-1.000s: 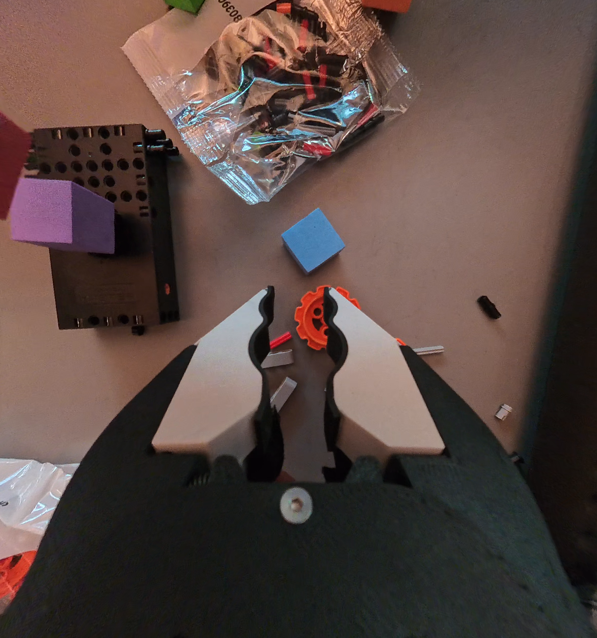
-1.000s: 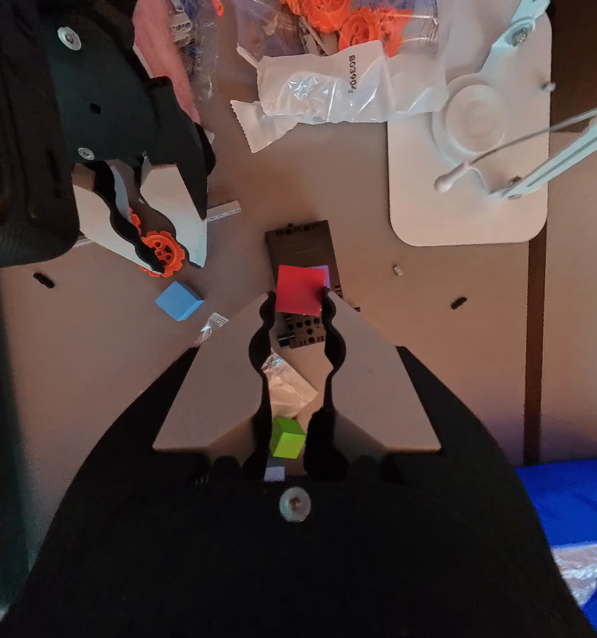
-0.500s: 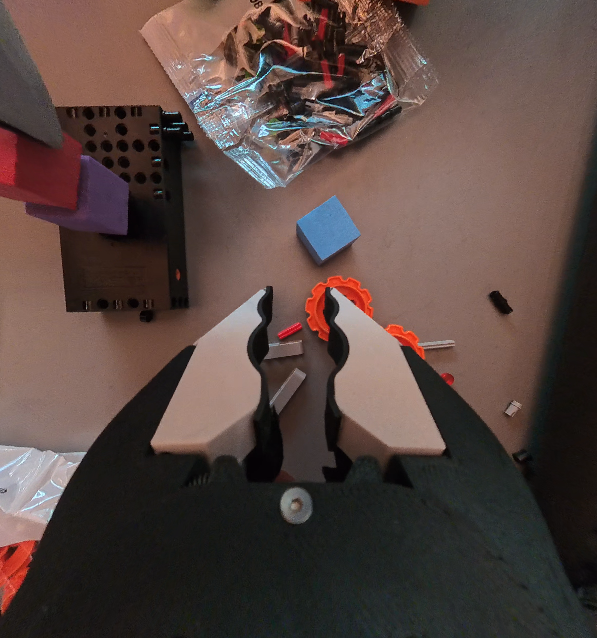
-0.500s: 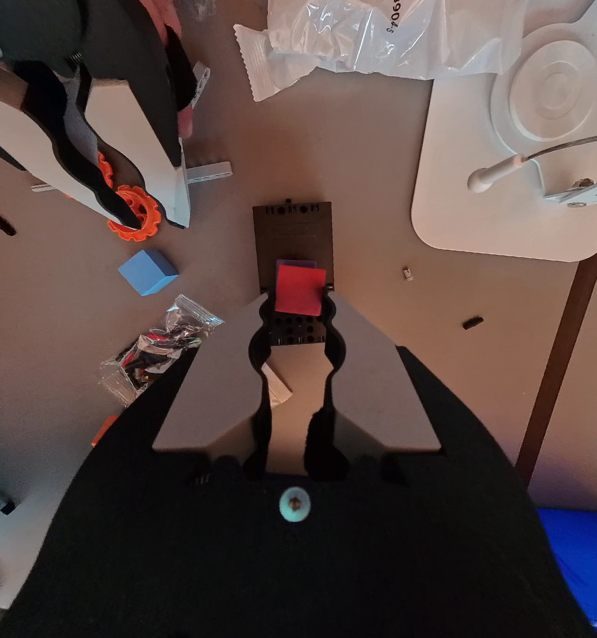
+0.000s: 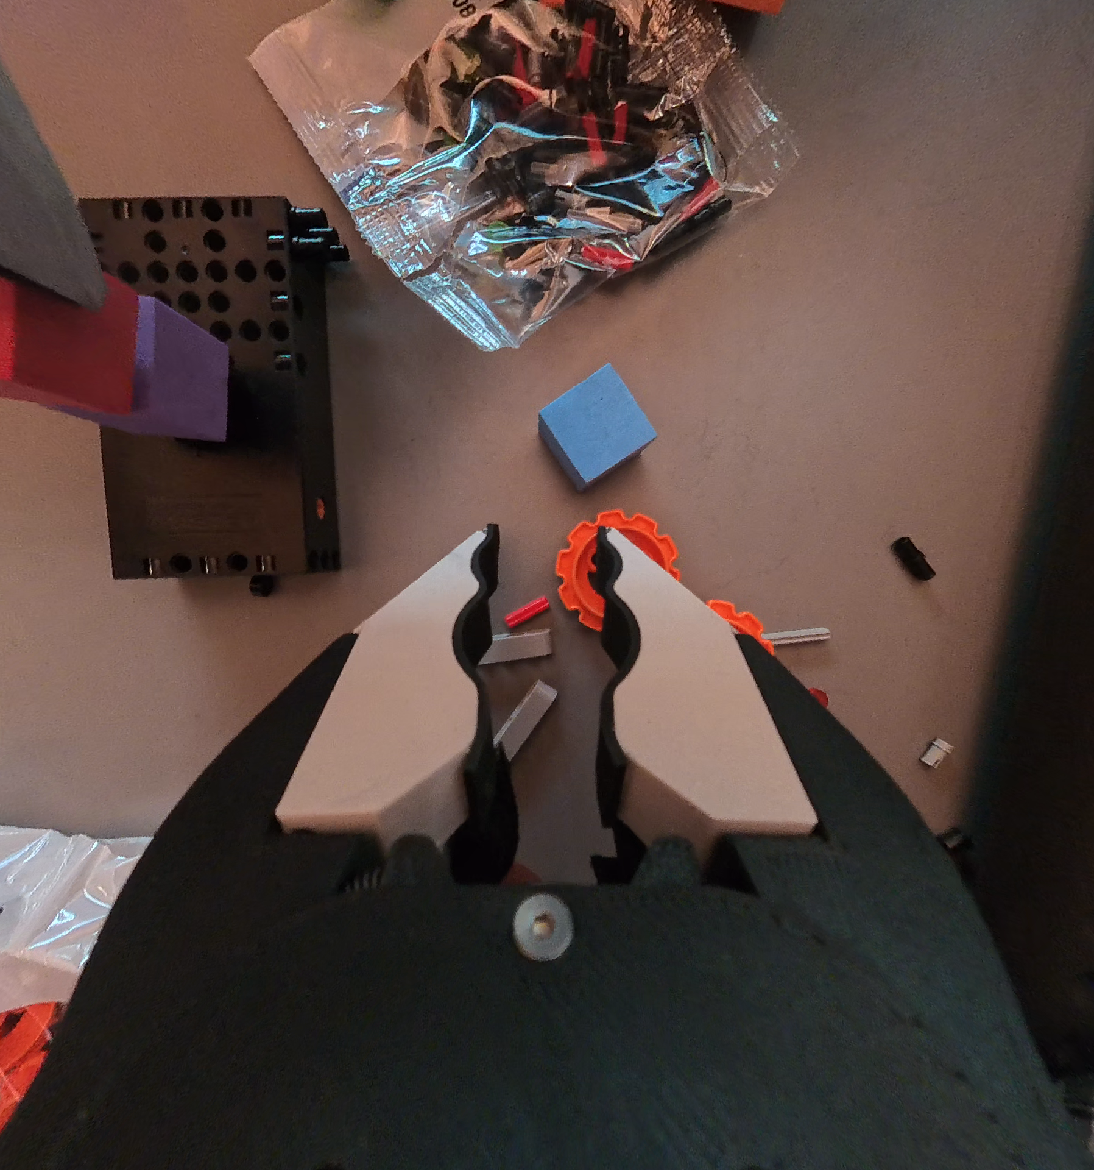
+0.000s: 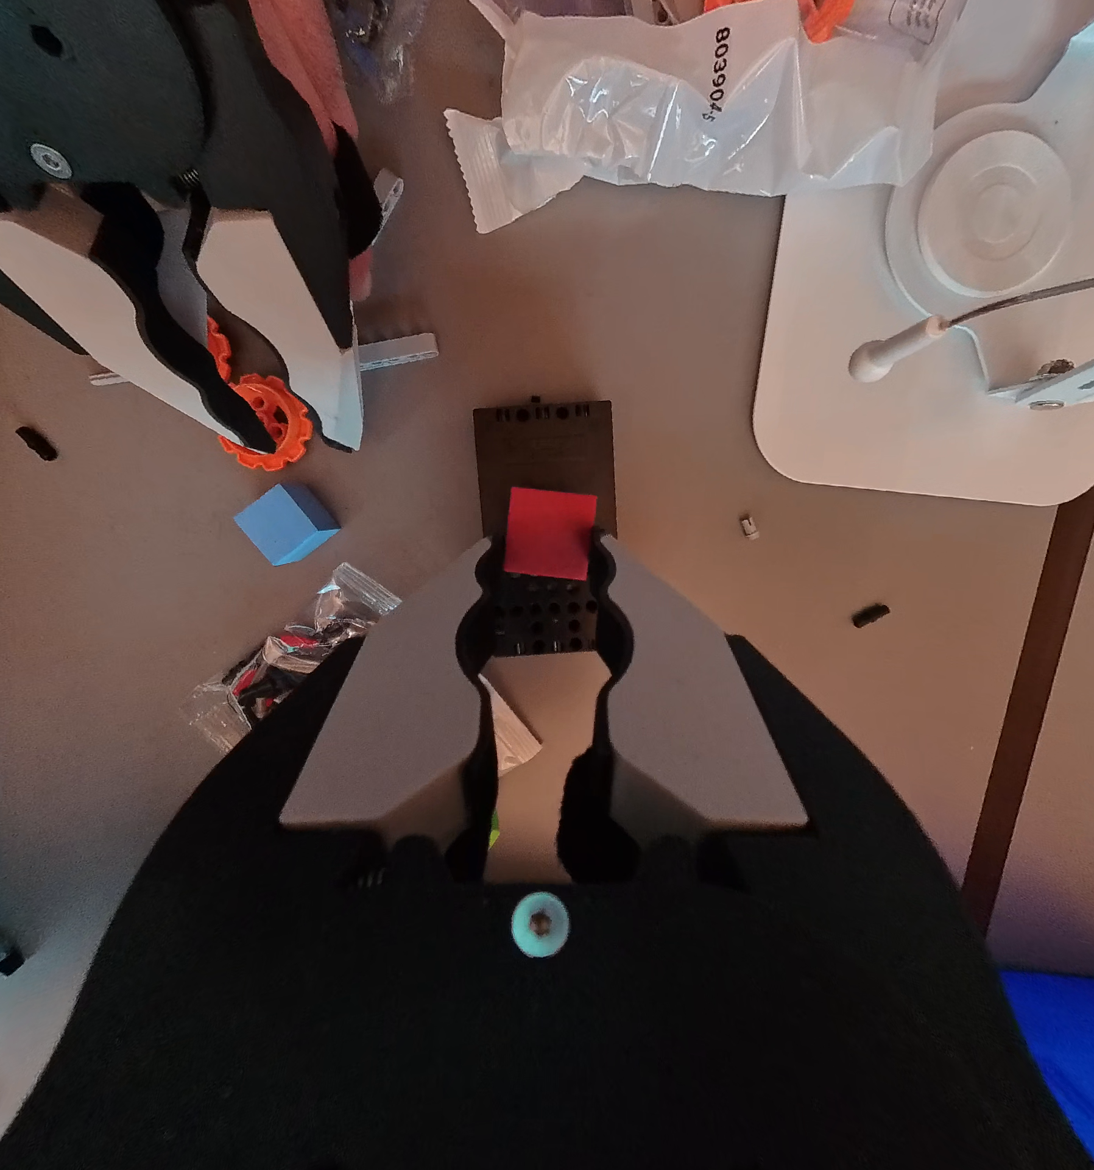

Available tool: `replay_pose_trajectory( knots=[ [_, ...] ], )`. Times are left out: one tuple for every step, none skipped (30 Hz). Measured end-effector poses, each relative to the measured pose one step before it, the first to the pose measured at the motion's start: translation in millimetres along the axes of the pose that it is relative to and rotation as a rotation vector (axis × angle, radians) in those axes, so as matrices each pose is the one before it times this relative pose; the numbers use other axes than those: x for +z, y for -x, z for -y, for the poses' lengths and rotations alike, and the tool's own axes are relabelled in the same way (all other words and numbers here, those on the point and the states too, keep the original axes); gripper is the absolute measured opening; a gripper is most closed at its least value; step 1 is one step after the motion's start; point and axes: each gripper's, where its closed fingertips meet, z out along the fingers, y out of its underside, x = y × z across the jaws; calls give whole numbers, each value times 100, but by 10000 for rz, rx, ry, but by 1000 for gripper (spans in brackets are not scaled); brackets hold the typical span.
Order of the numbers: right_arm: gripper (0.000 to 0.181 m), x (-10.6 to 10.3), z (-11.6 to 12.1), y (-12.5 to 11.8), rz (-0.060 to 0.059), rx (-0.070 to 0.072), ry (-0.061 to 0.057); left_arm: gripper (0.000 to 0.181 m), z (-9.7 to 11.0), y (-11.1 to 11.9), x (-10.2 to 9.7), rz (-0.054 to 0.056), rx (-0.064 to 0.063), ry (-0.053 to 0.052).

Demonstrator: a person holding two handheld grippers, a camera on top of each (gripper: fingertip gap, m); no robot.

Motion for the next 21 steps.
replay_pose_trajectory(
  knots=[
    [25,73,-31,27,39,-2,17,29,-4,8,-3,-1,-6,-6],
    [25,105,-81,1,29,11,33,29,-15,8,3,-3,-3,-2],
    [25,128,-170,-11,34,22,71,29,-20,0,12,-8,-5,8],
    [25,117,-167,-34,-3,14,76,29,-28,8,19,6,-1,10],
    [27,65,-140,-101,-55,25,57,30,-20,23,1,5,-8,7],
    [30,-10,-65,-75,-55,33,36,31,-25,14,-14,-3,-15,0],
    [32,-135,41,-61,-93,14,-15,31,-33,17,-30,5,-16,-4],
    [33,-306,173,-53,-165,2,-88,31,-18,53,-45,13,-21,-7],
    [36,-480,269,56,-185,2,-140,32,-49,46,-62,6,-29,-7],
    [39,-587,299,275,-164,-24,-152,32,-39,45,-69,10,-28,-15],
    [42,-594,281,581,-80,-82,-154,32,-42,60,-82,14,-25,-23],
    [42,-506,256,953,56,-145,-152,32,-45,62,-84,19,-32,-20],
    [43,-312,221,1291,183,-201,-149,32,-29,78,-87,25,-31,-15],
    [45,5,71,1524,284,-253,-63,32,-17,27,-57,8,-20,-17],
    [46,352,-244,1554,324,-273,115,32,2,27,-36,2,-17,-21],
    [48,639,-445,1349,277,-241,248,32,17,5,-3,0,-12,-8],
    [49,814,-395,1163,240,-225,227,32,-13,2,39,5,2,8],
    [51,901,-239,1061,244,-246,117,32,-22,-60,36,-19,3,14],
    [52,929,-164,753,164,-218,64,32,-3,-23,45,2,4,5],
    [53,887,-125,385,59,-143,43,33,-30,12,42,8,-9,17],
    [52,735,111,155,11,-86,-158,33,-327,95,126,65,3,180]
  ],
)
